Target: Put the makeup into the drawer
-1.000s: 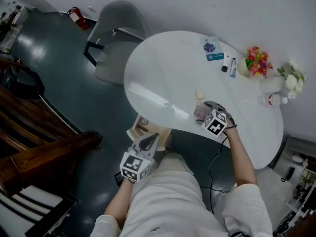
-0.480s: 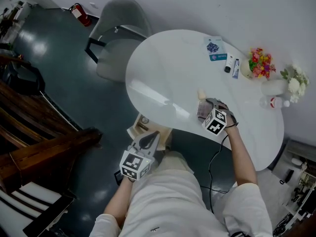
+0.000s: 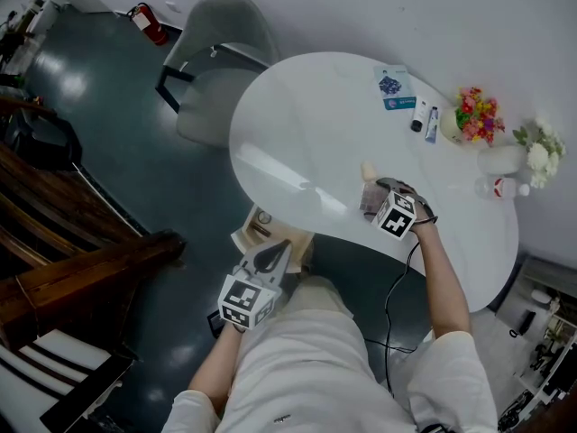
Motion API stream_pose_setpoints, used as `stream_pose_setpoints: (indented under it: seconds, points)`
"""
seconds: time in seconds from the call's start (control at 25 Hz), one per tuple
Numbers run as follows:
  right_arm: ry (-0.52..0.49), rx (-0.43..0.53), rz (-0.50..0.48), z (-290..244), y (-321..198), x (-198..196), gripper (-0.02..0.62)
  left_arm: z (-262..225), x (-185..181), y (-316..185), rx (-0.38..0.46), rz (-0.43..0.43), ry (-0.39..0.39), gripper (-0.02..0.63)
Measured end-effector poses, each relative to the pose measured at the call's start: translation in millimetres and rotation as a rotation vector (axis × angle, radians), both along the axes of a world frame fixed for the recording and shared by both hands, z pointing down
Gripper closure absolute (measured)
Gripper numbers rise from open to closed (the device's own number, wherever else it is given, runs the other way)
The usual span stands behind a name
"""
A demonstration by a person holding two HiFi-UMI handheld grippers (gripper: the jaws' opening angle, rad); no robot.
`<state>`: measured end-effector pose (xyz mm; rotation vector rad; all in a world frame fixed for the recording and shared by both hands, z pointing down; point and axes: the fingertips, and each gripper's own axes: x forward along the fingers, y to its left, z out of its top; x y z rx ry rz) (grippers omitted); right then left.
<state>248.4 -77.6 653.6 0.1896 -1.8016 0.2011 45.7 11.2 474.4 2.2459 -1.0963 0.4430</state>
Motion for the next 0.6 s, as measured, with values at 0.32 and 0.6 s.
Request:
stream_pose_setpoints:
  seconds: [0.32,0.6]
  points:
    - [-0.02,-0.016,0.001,1.2,0.5,1.0,0.219,0.0,3.9,-0.1,0.003,0.0,0.007,0.598]
    - [0.023,-0.031,0.012,4.1,0.8,2.5,0.219,-0.8,0.2,3.9,0.007,-0.007,0.01,0.598]
